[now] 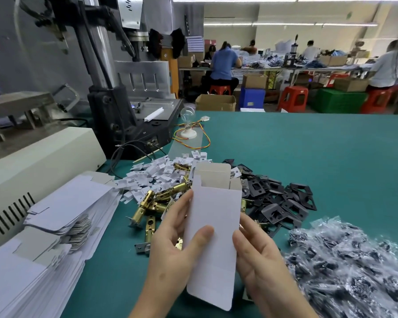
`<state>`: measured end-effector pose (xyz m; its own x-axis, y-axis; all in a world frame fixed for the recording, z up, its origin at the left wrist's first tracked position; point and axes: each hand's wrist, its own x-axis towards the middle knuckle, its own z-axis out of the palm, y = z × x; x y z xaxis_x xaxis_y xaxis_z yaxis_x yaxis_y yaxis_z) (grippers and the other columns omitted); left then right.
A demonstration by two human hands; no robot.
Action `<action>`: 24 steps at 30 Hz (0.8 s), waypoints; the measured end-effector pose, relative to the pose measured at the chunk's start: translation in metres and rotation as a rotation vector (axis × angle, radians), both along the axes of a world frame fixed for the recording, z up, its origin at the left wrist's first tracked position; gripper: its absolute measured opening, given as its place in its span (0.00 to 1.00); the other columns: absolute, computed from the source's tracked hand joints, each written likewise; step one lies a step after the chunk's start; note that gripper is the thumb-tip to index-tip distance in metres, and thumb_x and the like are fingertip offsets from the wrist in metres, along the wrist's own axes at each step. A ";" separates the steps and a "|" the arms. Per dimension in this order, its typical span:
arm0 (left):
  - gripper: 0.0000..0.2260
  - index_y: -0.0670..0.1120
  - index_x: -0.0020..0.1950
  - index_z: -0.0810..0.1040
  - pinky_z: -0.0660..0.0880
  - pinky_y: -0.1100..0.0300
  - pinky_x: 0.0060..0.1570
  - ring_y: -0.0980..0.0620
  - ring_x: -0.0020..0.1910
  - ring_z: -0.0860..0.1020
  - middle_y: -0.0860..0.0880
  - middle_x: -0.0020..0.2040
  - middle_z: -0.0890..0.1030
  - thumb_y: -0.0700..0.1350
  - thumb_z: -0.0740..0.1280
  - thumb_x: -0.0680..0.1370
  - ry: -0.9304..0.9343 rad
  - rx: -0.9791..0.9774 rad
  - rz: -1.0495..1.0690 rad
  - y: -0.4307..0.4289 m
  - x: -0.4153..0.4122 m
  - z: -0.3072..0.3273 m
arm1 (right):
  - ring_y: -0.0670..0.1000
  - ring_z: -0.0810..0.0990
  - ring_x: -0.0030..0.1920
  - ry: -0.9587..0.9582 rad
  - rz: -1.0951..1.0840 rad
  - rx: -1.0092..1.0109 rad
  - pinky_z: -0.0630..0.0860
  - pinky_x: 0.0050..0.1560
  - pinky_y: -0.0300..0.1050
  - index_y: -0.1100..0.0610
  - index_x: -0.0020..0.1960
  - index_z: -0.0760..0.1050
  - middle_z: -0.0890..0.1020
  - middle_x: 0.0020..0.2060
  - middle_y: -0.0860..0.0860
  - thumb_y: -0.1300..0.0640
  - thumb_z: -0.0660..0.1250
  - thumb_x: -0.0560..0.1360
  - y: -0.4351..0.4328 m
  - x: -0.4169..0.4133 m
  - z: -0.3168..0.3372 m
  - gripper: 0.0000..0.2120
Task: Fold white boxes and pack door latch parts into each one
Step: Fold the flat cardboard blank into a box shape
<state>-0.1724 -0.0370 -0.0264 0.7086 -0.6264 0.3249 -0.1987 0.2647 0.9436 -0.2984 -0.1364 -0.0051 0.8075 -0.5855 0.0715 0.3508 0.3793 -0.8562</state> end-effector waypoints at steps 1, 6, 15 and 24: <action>0.35 0.60 0.76 0.73 0.80 0.46 0.65 0.55 0.70 0.79 0.59 0.72 0.79 0.56 0.79 0.70 0.020 -0.020 0.000 -0.001 0.000 -0.001 | 0.52 0.86 0.58 0.008 -0.018 -0.023 0.83 0.50 0.42 0.45 0.59 0.84 0.85 0.59 0.54 0.51 0.76 0.65 -0.001 0.000 0.000 0.22; 0.31 0.62 0.76 0.74 0.82 0.55 0.59 0.53 0.71 0.78 0.57 0.73 0.79 0.54 0.76 0.73 0.038 -0.082 -0.085 0.000 -0.001 0.001 | 0.54 0.85 0.59 0.042 -0.105 -0.167 0.82 0.51 0.43 0.45 0.62 0.83 0.86 0.58 0.56 0.53 0.80 0.69 -0.005 0.000 0.000 0.22; 0.19 0.64 0.70 0.78 0.85 0.52 0.48 0.43 0.59 0.85 0.48 0.64 0.85 0.54 0.70 0.78 0.086 -0.037 -0.175 0.004 -0.009 0.005 | 0.52 0.88 0.47 0.136 -0.321 -0.324 0.83 0.44 0.41 0.43 0.52 0.82 0.88 0.48 0.51 0.54 0.80 0.63 -0.012 -0.003 -0.004 0.20; 0.19 0.54 0.61 0.84 0.84 0.57 0.44 0.46 0.52 0.87 0.44 0.57 0.87 0.63 0.73 0.77 0.121 -0.069 -0.139 0.004 -0.003 0.006 | 0.54 0.88 0.47 0.216 -0.214 -0.356 0.84 0.46 0.43 0.49 0.48 0.84 0.88 0.47 0.53 0.56 0.81 0.65 -0.018 -0.011 -0.005 0.13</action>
<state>-0.1755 -0.0332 -0.0207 0.6529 -0.7005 0.2882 -0.0422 0.3463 0.9372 -0.3091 -0.1540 -0.0103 0.6896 -0.7102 0.1416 0.1884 -0.0129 -0.9820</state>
